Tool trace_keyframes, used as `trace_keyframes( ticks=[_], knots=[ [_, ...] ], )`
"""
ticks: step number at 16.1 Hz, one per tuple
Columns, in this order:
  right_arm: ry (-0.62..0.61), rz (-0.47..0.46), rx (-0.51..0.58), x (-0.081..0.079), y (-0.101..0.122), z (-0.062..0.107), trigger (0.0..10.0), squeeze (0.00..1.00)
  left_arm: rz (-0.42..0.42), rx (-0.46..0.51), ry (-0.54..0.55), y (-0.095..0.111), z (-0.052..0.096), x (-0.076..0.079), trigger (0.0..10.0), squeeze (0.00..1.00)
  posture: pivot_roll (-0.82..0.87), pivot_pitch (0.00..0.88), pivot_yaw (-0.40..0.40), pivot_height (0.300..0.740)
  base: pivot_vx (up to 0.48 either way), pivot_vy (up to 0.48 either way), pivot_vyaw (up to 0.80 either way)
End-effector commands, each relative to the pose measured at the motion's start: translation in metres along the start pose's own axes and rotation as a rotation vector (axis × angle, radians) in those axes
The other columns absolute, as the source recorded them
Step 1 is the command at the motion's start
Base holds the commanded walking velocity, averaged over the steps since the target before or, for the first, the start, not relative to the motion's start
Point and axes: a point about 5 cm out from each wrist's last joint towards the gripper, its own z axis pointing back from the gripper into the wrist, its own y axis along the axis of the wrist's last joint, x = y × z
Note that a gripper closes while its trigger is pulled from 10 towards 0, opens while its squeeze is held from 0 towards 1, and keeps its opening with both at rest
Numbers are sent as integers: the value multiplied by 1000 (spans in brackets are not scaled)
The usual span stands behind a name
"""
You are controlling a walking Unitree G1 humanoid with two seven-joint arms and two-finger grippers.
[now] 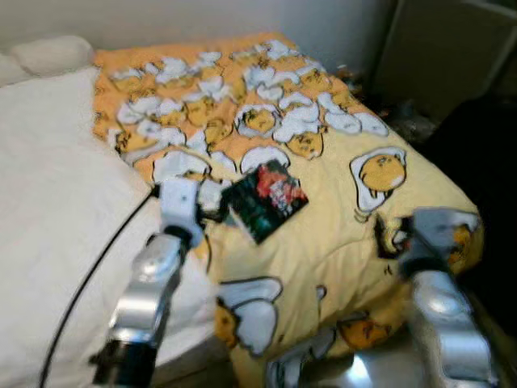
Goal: Clean up the room
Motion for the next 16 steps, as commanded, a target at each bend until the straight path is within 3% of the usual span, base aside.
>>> trace_keyframes(
  ticks=[1, 5, 7, 10, 16],
  knots=[
    [6, 4, 27, 2, 7, 0, 10000, 0, 10, -13, 17, -2, 0, -2, 10000, 0, -32, 0, 38, 740, 0, 0, 0],
    [22, 11, 24, 0, 6, -2, 10000, 0, -29, 14, 7, 1, 1, -5, 10000, 0, -16, 0, 28, 740, 0, 0, 0],
    [15, -3, 20, 1, 5, -2, 10000, 0, -27, 27, -9, 3, 1, -5, 10000, 0, -15, 0, 28, 740, 0, 0, -800],
    [4, -2, 20, 3, 4, 0, 10000, 0, -29, 32, -18, 5, -1, -5, 10000, 0, -22, 0, 40, 740, 275, 0, -752],
    [-8, 8, 25, 5, 4, 0, 10000, 0, -37, 35, -30, 6, -6, -7, 10000, 0, -29, 0, 51, 740, 283, 0, 0]
  ],
)
